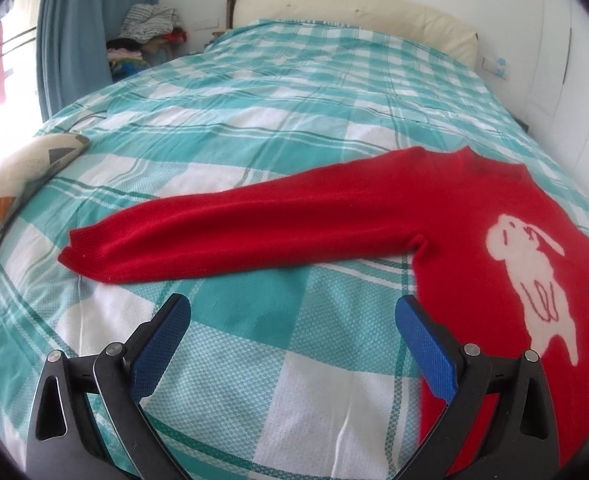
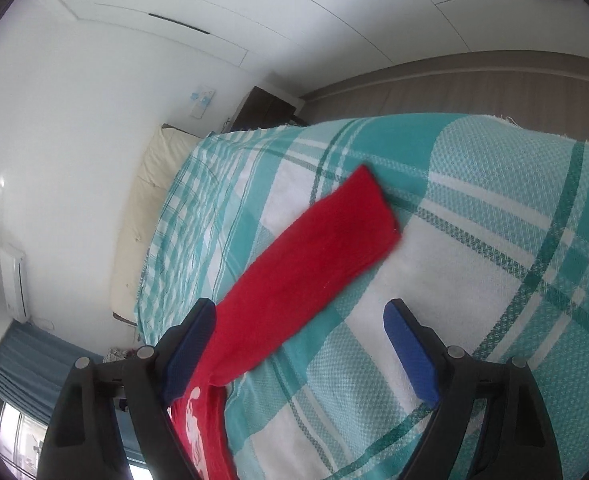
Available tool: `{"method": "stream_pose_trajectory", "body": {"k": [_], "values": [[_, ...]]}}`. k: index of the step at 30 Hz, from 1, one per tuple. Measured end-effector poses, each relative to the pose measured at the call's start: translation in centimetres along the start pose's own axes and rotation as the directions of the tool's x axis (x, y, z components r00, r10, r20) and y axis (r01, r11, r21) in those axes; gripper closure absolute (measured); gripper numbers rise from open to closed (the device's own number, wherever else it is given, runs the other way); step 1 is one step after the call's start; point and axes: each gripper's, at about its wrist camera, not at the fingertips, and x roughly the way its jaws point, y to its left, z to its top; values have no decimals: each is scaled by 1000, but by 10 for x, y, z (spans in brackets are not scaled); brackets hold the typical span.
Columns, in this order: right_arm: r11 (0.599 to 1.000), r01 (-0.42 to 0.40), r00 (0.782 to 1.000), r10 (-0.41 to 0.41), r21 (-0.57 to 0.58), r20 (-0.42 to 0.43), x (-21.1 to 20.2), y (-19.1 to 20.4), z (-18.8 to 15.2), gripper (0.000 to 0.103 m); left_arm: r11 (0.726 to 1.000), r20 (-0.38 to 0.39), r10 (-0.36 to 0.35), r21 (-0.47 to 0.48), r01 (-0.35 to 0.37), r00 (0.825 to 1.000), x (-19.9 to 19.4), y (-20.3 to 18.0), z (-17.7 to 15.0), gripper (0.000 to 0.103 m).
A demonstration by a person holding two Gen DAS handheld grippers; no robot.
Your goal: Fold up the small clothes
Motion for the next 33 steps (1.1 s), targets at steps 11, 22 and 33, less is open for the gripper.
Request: {"method": "stream_pose_trajectory", "body": {"k": [11, 22, 33], "values": [[994, 103, 994, -104, 19, 34, 56, -13, 33, 78, 1000, -23, 31, 6, -31, 999, 8, -1, -3, 1], [915, 70, 993, -24, -398, 118, 38, 145, 22, 99, 999, 13, 31, -19, -30, 999, -4, 7, 4, 1], [541, -269, 963, 129, -797, -237, 112, 382, -189, 99, 997, 20, 50, -52, -49, 999, -13, 26, 10, 1]]}}
